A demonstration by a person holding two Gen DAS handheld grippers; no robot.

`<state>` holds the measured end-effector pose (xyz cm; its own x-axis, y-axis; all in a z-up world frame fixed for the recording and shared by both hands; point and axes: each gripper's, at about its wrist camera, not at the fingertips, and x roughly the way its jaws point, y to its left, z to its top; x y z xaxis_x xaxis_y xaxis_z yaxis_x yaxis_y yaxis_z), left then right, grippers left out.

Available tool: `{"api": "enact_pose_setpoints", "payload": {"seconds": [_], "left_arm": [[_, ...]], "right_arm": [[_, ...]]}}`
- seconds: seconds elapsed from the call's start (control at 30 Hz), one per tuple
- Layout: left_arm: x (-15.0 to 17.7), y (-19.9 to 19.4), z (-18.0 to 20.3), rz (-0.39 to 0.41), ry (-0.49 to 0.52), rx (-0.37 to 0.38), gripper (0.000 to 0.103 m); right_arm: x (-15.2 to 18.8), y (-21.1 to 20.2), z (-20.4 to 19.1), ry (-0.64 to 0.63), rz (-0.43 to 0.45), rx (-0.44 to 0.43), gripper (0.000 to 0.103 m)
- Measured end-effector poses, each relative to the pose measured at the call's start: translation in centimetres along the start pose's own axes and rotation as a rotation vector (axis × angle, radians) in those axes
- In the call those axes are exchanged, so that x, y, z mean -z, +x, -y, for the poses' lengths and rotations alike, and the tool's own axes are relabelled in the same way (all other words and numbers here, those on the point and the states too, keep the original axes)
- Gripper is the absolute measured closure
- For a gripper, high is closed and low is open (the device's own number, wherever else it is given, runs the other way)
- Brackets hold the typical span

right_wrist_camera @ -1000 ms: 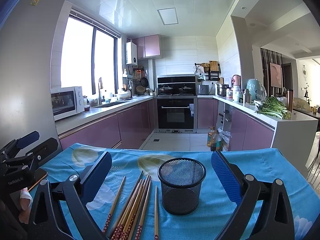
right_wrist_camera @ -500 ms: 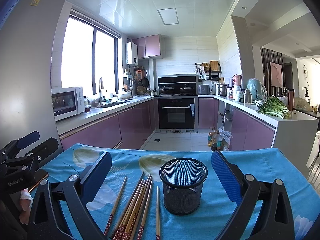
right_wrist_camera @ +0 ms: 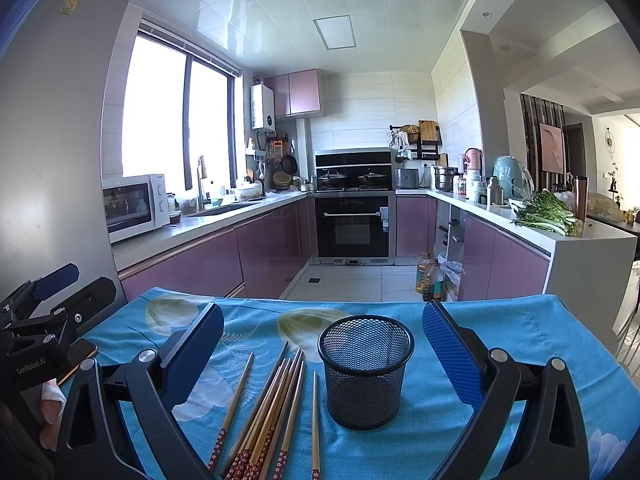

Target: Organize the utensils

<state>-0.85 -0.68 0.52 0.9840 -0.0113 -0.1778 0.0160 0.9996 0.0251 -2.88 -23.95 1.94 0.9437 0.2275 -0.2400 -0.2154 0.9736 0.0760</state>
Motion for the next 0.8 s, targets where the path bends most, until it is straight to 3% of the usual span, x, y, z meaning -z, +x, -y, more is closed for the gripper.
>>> {"api": "enact_pose_setpoints", "payload": {"seconds": [0.8], "left_arm": [[0.06, -0.06, 0.06, 0.001, 0.000, -0.002, 0.006]], "right_arm": [[0.39, -0.08, 0.37, 0.007, 0.002, -0.002, 0.007]]}}
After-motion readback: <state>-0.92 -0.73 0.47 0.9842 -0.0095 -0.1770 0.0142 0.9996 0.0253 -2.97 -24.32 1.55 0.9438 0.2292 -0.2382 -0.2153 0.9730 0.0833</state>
